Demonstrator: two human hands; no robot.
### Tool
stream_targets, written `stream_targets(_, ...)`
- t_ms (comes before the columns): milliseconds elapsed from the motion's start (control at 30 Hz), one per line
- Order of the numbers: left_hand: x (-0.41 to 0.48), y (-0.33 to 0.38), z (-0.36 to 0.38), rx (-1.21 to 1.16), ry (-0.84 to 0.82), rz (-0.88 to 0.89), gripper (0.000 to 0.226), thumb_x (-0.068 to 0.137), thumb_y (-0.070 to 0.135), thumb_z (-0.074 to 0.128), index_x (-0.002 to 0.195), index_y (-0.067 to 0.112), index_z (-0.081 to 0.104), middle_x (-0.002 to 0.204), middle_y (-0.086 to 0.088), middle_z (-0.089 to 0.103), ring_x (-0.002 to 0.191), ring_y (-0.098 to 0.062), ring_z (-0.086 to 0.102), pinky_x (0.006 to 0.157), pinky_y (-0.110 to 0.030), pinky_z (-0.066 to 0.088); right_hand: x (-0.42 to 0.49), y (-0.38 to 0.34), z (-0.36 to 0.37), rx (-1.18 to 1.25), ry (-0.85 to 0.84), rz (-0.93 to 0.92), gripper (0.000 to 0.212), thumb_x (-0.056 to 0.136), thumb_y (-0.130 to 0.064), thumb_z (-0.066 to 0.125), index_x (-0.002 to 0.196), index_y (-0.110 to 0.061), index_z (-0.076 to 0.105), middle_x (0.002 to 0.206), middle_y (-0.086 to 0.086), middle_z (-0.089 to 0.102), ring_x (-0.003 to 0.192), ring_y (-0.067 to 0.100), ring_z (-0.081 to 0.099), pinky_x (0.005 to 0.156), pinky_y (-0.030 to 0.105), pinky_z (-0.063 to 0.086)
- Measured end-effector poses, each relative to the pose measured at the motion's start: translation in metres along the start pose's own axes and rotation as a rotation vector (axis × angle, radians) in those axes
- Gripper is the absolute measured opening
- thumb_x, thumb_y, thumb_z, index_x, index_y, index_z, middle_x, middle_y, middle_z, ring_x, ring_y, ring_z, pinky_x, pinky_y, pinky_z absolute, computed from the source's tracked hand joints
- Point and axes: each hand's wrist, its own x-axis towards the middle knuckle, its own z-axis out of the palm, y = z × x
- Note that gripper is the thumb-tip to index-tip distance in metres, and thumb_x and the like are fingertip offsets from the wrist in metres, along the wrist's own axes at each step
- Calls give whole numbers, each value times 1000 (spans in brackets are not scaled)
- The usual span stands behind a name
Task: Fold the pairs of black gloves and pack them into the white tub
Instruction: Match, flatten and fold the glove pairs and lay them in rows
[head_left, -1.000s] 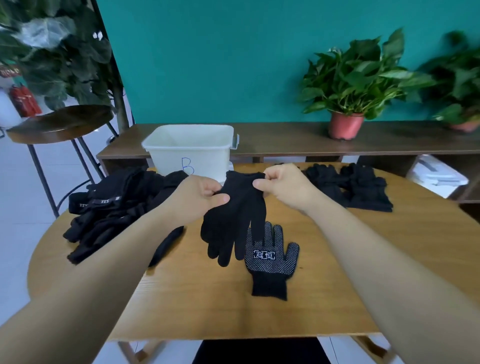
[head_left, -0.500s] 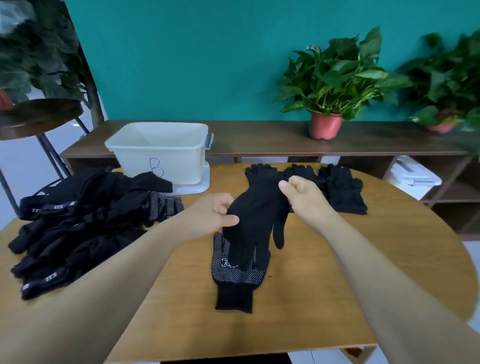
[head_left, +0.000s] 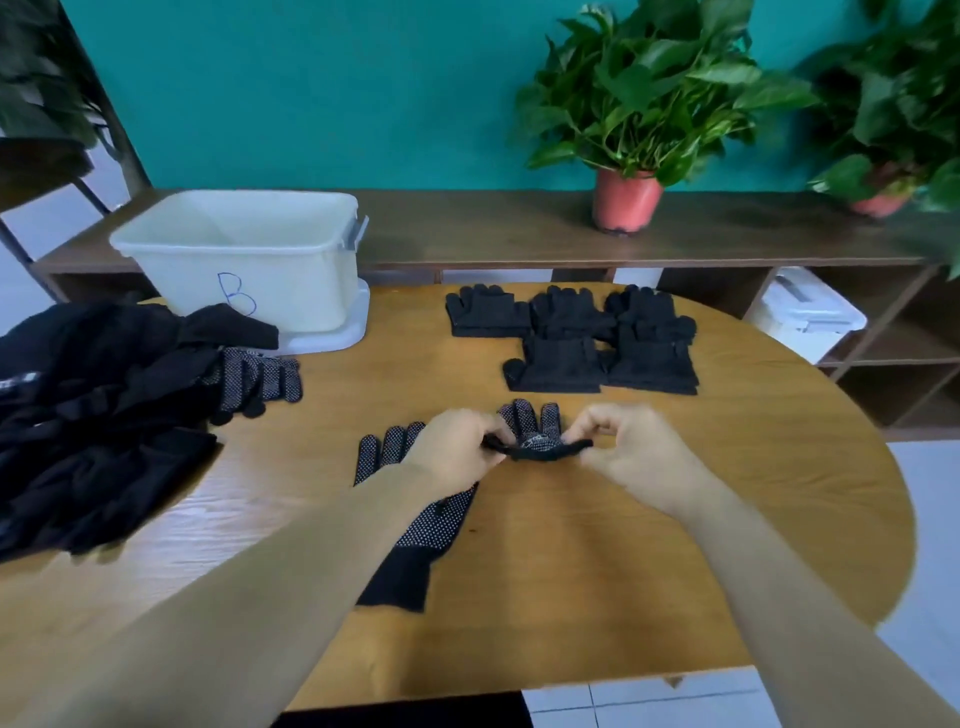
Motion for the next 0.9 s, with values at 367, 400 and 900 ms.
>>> stream_targets(367,-29,-8,17,174,-62,180,48,89,-3,52,127,24,66,144,7,55,134,-8,47,121,-26,-1,-57,35,43,-361,-49,-206,20,79,-19,66,96,-30,70,105,-10,69,108,9,57,104,25,25)
stream_targets(400,-31,-8,16,135,-67,169,54,88,-5,51,132,22,62,143,3,56,126,-10,55,120,-23,-2,-60,39,45,-357,-56,-218,22,78,-19,63,96,-30,70,107,-12,69,112,8,56,103,24,24)
stream_targets(900,-21,-1,53,681,-193,91,70,103,54,2,154,11,-18,163,-5,-23,149,-17,-25,120,-44,-19,-16,45,90,-576,-59,4,82,83,-62,-25,150,-16,-21,160,1,-26,146,13,-27,121,36,-15)
